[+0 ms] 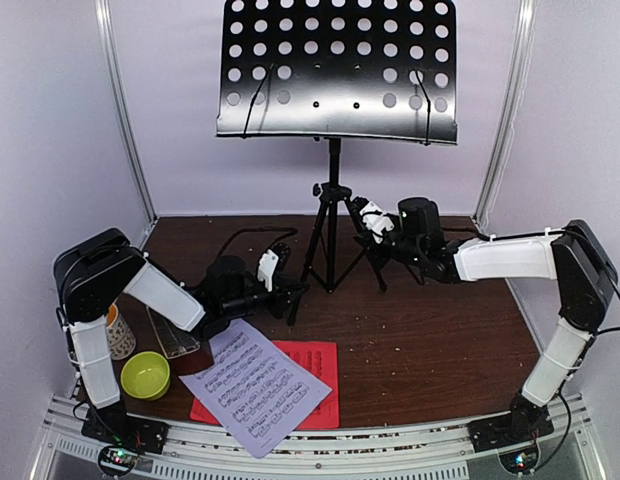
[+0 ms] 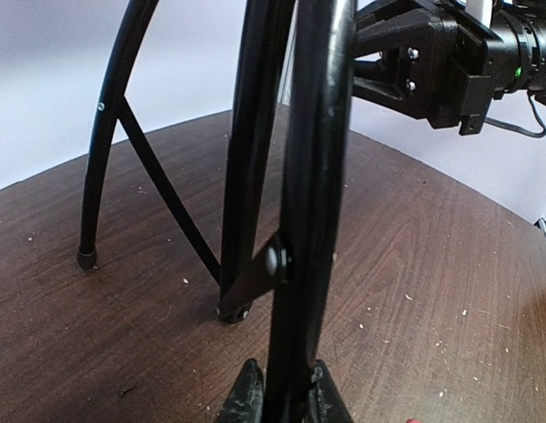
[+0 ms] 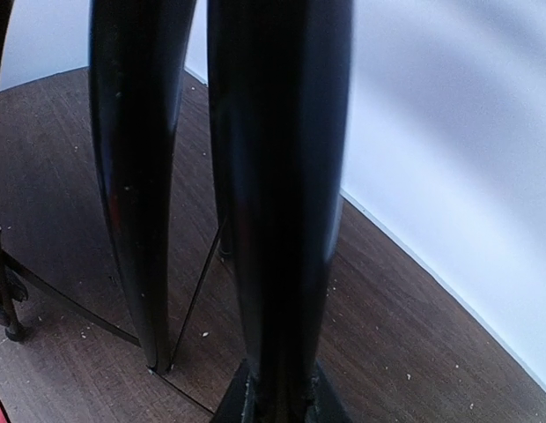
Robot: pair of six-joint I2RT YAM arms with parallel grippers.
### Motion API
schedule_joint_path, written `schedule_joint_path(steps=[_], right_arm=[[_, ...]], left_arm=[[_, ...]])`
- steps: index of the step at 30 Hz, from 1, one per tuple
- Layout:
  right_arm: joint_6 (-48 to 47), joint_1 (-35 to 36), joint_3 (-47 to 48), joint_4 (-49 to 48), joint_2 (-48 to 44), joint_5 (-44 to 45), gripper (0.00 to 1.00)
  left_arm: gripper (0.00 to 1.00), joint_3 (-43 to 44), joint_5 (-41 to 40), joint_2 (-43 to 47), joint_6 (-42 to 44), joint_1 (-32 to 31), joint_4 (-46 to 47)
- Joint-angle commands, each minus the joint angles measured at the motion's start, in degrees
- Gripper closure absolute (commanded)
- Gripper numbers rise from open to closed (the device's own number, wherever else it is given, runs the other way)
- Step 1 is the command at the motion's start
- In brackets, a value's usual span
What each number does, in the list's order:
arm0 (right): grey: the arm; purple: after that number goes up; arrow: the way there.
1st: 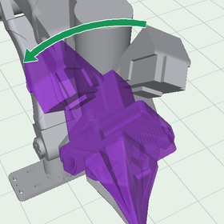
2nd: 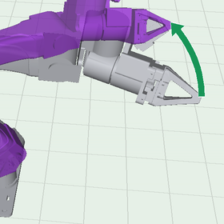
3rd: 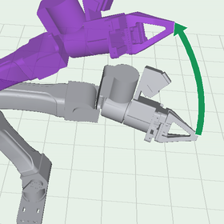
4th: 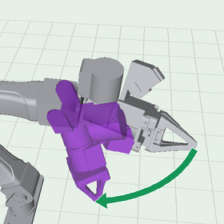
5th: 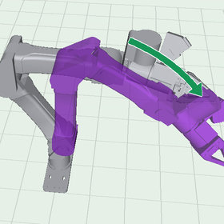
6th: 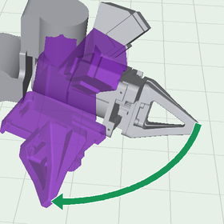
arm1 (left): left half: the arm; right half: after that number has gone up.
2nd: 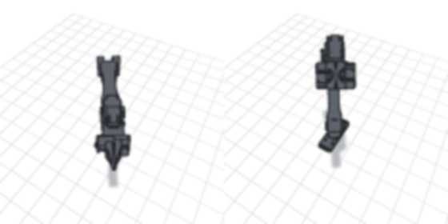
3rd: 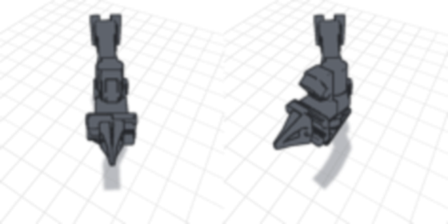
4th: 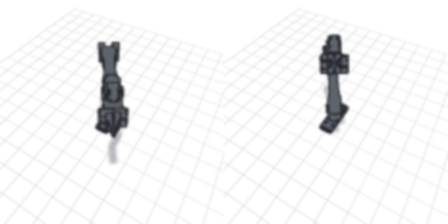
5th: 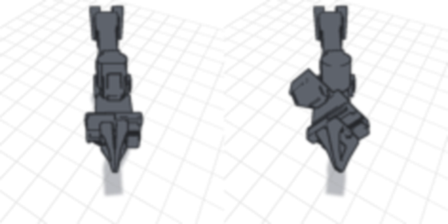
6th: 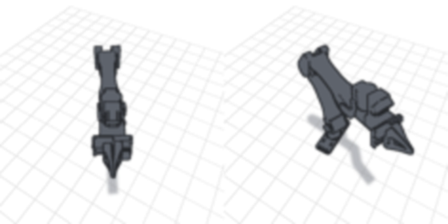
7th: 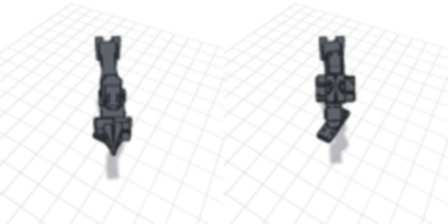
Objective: Set up the instrument practice props
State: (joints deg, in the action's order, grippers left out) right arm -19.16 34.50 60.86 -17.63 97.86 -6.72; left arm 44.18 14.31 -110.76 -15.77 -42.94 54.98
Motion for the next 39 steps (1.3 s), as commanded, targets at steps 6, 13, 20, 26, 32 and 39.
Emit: schedule_joint_path(steps=[6,13,20,26,32,39], right_arm=[[-0.2,-4.1,0.8,-2.0,-5.5,6.6,0.99],[0.1,-4.0,-1.1,-1.8,-7.8,1.6,0.73],[0.0,-4.0,-3.3,-1.9,-9.5,-4.8,0.41],[-1.6,-4.5,-4.9,5.0,-11.1,-7.3,0.30],[-3.3,-6.0,-3.4,14.5,-9.7,-9.2,0.28],[-4.4,-7.5,1.2,18.3,-4.4,-12.0,0.31]], left_arm=[[1.00,1.5,-3.7,1.8,-4.0,2.6,-11.1],[1.00,4.8,-2.5,1.7,-1.6,2.2,-15.2],[1.00,6.5,-0.6,1.7,0.6,1.3,-17.5],[0.95,8.2,-0.4,2.3,2.0,1.2,-20.8],[0.83,10.0,-0.4,2.6,2.6,1.2,-23.7],[0.60,11.4,-0.7,3.6,3.7,1.2,-26.2]])
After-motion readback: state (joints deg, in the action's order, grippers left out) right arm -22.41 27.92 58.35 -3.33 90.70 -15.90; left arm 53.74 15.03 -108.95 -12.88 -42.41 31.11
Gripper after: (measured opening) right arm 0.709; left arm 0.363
